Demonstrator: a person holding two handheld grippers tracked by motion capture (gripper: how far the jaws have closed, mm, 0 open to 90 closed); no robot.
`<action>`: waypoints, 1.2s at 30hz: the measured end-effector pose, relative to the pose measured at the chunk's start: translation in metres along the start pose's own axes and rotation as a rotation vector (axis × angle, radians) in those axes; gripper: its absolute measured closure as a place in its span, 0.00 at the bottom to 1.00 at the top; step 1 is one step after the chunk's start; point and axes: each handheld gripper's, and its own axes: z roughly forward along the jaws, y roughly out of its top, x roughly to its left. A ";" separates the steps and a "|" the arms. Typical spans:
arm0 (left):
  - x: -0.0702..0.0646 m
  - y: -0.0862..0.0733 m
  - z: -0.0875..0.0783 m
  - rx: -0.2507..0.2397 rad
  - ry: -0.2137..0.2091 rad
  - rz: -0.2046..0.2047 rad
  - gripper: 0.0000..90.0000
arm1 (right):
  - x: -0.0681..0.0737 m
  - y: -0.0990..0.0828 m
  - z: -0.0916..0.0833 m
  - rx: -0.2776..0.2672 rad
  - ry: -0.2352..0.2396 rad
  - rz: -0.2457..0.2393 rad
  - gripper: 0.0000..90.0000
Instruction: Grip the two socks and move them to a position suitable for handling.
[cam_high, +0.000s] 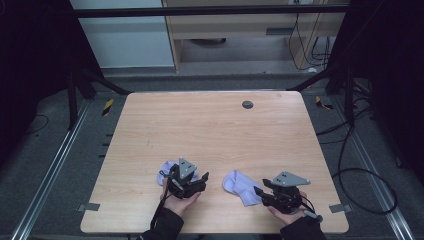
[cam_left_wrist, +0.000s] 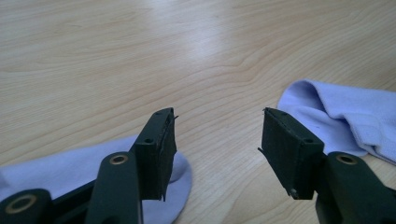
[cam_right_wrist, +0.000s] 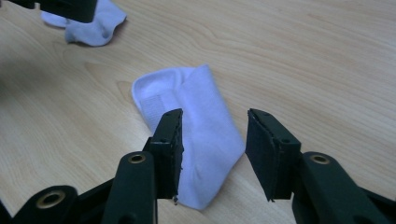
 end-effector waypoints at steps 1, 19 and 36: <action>0.000 0.000 0.000 0.000 0.000 0.000 0.50 | 0.001 -0.001 0.001 0.001 0.003 -0.004 0.64; -0.036 -0.002 0.031 0.053 -0.041 0.041 0.58 | 0.016 -0.007 0.016 0.076 0.058 -0.041 0.72; -0.049 -0.007 0.053 0.123 -0.079 0.044 0.75 | 0.025 -0.013 0.031 0.137 0.093 -0.088 0.75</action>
